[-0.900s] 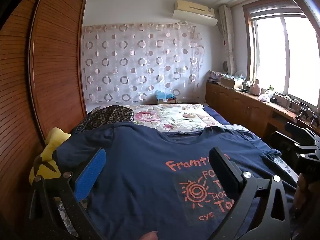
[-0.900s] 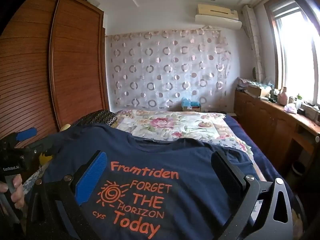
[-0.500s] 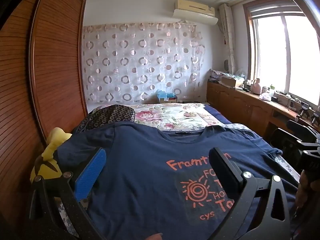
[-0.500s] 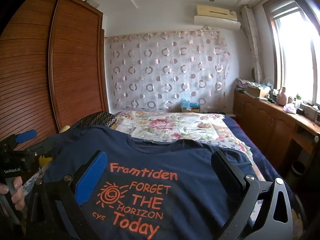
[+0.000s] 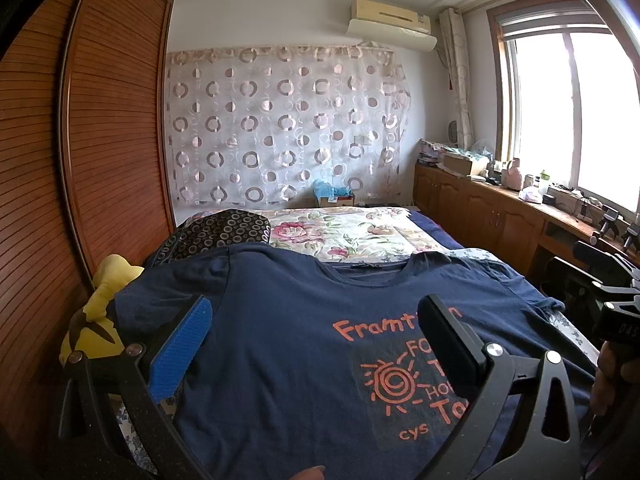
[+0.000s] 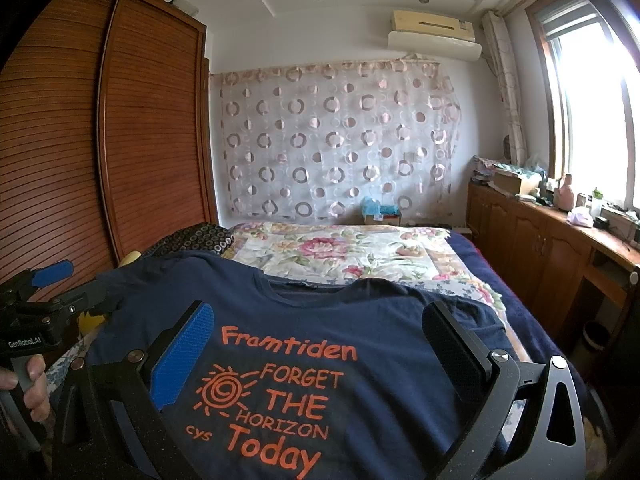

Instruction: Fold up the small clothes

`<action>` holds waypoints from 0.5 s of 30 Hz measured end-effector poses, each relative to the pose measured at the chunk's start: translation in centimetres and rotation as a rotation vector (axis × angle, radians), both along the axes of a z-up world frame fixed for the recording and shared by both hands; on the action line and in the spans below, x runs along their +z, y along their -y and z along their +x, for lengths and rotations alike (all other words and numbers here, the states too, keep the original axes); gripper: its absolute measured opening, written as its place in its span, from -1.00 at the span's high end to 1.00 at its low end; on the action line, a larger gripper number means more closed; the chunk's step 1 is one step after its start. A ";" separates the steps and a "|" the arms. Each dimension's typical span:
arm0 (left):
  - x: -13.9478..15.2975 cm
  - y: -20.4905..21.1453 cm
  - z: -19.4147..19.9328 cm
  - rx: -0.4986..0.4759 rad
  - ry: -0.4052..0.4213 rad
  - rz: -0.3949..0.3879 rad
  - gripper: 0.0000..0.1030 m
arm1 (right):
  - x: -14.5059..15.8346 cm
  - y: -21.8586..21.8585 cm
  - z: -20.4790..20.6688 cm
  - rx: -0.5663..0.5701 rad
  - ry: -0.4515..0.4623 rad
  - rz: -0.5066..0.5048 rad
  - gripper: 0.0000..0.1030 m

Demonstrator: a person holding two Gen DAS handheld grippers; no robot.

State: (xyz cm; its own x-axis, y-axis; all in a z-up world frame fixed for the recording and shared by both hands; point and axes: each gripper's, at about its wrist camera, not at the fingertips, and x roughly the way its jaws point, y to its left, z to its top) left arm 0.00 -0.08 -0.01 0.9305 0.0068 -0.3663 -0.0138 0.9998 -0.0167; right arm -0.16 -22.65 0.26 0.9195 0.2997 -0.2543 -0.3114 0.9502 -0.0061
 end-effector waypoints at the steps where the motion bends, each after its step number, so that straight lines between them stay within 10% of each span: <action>1: 0.0 0.0 0.0 0.000 0.001 0.000 -1.00 | 0.0 0.0 0.0 0.000 0.001 0.000 -1.00; 15: 0.0 0.0 0.0 -0.002 0.002 -0.001 -1.00 | 0.0 0.0 0.0 0.000 -0.002 0.001 -1.00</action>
State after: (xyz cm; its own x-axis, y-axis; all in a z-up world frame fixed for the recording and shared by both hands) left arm -0.02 -0.08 -0.01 0.9311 0.0050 -0.3647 -0.0122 0.9998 -0.0173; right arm -0.11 -22.70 0.28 0.9191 0.2997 -0.2558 -0.3110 0.9504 -0.0041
